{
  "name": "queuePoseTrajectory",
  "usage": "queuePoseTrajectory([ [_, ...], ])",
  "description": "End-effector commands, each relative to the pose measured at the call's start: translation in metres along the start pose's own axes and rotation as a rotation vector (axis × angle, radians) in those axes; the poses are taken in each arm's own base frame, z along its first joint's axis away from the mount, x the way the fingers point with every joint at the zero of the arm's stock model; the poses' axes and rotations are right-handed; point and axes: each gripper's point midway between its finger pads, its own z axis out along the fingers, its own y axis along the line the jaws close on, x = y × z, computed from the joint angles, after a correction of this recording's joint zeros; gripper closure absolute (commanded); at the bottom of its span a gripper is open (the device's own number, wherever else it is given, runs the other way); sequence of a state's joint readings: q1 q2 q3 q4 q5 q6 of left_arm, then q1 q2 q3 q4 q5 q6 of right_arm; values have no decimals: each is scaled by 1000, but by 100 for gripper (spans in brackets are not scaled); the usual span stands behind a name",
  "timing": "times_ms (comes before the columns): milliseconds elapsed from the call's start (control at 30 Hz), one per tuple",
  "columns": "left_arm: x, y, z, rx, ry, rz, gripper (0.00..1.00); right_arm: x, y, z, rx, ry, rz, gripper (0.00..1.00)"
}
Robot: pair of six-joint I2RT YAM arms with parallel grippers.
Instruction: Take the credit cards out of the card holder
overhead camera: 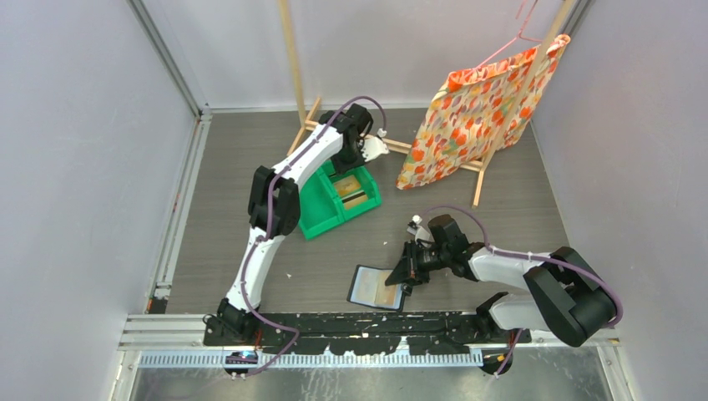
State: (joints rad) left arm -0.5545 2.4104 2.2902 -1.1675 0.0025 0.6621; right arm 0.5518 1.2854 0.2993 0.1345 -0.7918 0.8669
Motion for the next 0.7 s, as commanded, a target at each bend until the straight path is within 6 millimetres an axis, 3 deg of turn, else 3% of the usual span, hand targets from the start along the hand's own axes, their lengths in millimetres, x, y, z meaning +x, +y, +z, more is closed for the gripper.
queuePoseTrajectory([
  [0, -11, 26, -17, -124, -39, -16, 100, -3, 11, -2, -48, -8, -33, 91],
  [667, -4, 73, -39, -432, -12, -132, 98, -3, 7, 0, -51, -3, -23, 91],
])
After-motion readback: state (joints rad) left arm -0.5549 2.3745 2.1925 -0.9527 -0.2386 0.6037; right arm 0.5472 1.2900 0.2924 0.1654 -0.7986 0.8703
